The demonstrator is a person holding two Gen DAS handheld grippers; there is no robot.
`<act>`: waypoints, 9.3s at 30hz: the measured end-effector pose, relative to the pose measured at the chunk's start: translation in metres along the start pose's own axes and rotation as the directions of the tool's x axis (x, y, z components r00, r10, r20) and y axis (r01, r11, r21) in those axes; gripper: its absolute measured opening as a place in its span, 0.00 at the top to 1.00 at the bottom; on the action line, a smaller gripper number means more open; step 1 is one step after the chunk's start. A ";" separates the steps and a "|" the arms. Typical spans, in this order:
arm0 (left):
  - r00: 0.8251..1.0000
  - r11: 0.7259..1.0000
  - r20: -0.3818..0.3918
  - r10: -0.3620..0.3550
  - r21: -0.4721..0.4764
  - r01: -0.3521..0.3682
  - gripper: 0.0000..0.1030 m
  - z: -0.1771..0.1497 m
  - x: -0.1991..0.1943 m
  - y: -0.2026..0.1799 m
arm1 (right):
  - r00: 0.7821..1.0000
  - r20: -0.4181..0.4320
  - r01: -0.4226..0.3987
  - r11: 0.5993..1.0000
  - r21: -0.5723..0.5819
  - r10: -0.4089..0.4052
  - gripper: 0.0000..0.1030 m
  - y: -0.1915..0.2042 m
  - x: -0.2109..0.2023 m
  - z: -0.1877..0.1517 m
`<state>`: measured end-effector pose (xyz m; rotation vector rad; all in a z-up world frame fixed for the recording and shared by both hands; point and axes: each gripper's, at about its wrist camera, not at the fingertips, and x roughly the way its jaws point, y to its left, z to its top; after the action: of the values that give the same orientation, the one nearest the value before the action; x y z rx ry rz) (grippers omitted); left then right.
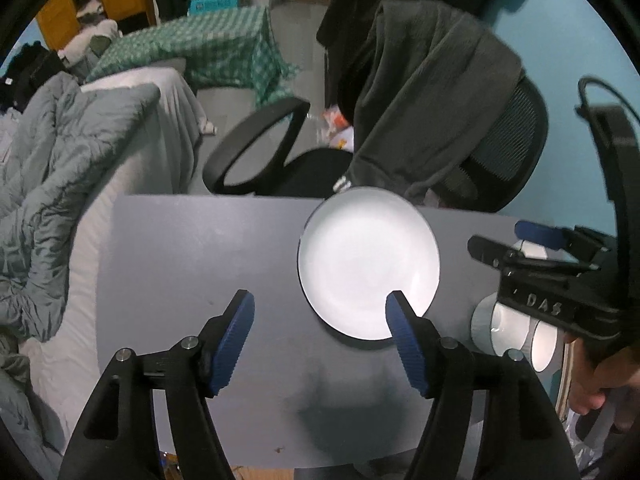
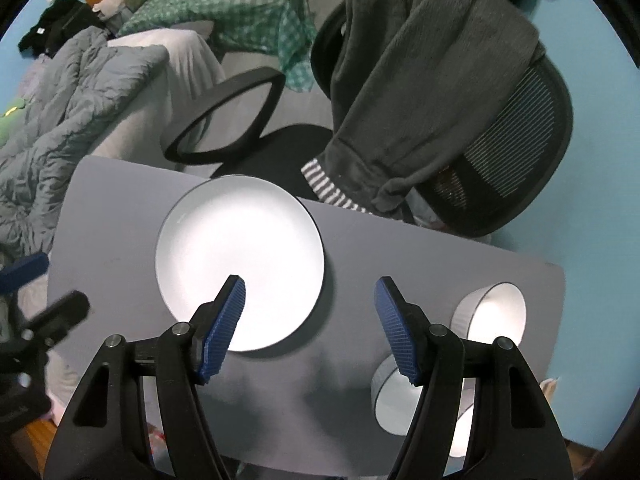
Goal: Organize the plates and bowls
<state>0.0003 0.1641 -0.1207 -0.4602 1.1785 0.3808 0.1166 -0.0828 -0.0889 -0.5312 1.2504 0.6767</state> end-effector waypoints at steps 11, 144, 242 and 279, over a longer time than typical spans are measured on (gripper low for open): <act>0.995 1.000 0.099 0.007 0.014 -0.009 0.25 -0.020 -0.047 0.009 | 0.997 0.076 -0.015 0.999 0.047 0.012 0.35 0.008 -0.045 -0.020; 0.969 0.970 -0.247 -0.031 0.227 0.089 0.25 -0.083 0.157 -0.242 | 0.980 -0.086 -0.160 0.967 0.198 0.180 0.59 -0.191 0.095 -0.141; 0.956 0.931 -0.280 -0.084 0.320 0.175 0.87 0.025 0.175 -0.344 | 0.982 -0.091 -0.110 0.889 0.444 0.167 0.94 -0.281 0.064 -0.108; 0.983 0.932 -0.144 -0.110 0.329 0.152 0.49 0.033 0.117 -0.331 | 0.999 -0.043 -0.001 0.910 0.415 0.021 0.49 -0.282 0.018 -0.114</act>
<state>0.2359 -0.0925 -0.1727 -0.2617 1.2962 0.0292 0.2455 -0.3557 -0.1337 -0.1864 1.3953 0.3888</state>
